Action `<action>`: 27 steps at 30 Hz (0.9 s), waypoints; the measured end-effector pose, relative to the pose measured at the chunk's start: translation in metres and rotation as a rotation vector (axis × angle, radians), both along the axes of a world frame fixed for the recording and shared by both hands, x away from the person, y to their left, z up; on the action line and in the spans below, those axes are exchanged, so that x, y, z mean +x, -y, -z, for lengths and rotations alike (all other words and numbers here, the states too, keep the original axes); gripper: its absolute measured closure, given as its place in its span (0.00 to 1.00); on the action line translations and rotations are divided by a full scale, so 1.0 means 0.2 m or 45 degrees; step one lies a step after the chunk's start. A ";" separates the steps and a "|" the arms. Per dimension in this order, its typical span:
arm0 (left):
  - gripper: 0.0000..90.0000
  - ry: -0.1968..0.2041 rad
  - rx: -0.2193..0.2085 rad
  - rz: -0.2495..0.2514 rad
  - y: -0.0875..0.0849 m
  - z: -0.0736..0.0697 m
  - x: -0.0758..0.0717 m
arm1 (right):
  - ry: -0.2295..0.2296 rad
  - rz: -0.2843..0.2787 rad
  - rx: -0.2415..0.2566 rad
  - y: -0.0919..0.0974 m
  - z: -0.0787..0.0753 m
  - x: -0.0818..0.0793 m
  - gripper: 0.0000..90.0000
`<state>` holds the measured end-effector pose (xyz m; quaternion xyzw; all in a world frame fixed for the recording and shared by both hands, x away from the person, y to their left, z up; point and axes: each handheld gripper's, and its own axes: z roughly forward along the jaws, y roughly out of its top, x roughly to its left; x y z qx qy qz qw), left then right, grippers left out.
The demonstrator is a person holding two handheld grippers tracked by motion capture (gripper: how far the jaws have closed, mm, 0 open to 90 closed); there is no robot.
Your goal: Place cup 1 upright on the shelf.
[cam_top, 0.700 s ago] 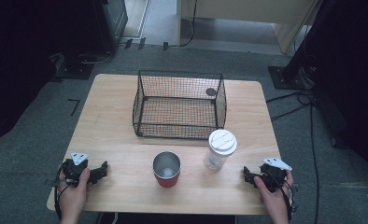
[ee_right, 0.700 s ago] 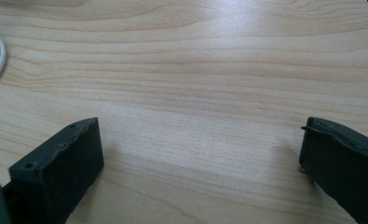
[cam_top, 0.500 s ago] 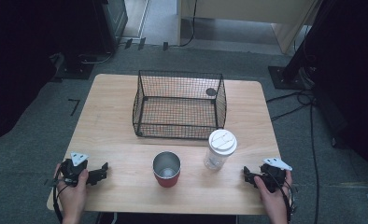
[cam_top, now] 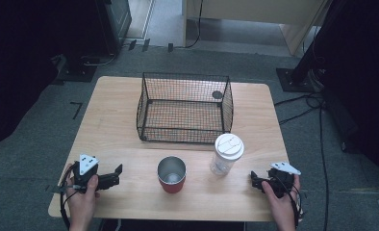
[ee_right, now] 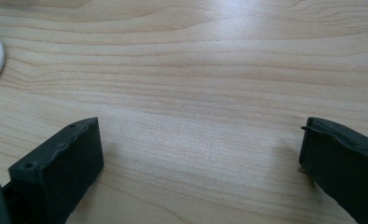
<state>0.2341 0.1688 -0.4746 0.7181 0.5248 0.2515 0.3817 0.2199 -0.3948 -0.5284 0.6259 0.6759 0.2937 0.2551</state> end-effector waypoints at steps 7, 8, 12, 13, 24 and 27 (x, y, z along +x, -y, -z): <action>0.00 0.051 0.002 0.074 0.09 -0.06 -0.03 | 0.000 0.001 0.001 0.00 0.00 0.00 0.00; 0.00 0.075 0.001 0.112 0.12 -0.08 -0.05 | 0.000 0.001 0.001 0.00 0.00 0.00 0.00; 0.00 0.108 -0.038 0.172 0.15 -0.11 -0.07 | 0.000 0.001 0.000 0.00 0.00 0.00 0.00; 0.00 0.112 -0.050 0.190 0.16 -0.12 -0.08 | 0.000 0.001 0.000 0.00 0.00 0.00 0.00; 0.00 0.136 -0.108 0.336 0.27 -0.17 -0.13 | 0.000 0.000 0.000 0.00 0.00 0.00 0.00; 0.00 0.128 -0.123 0.334 0.30 -0.18 -0.17 | 0.000 0.000 0.000 0.00 0.00 0.00 0.00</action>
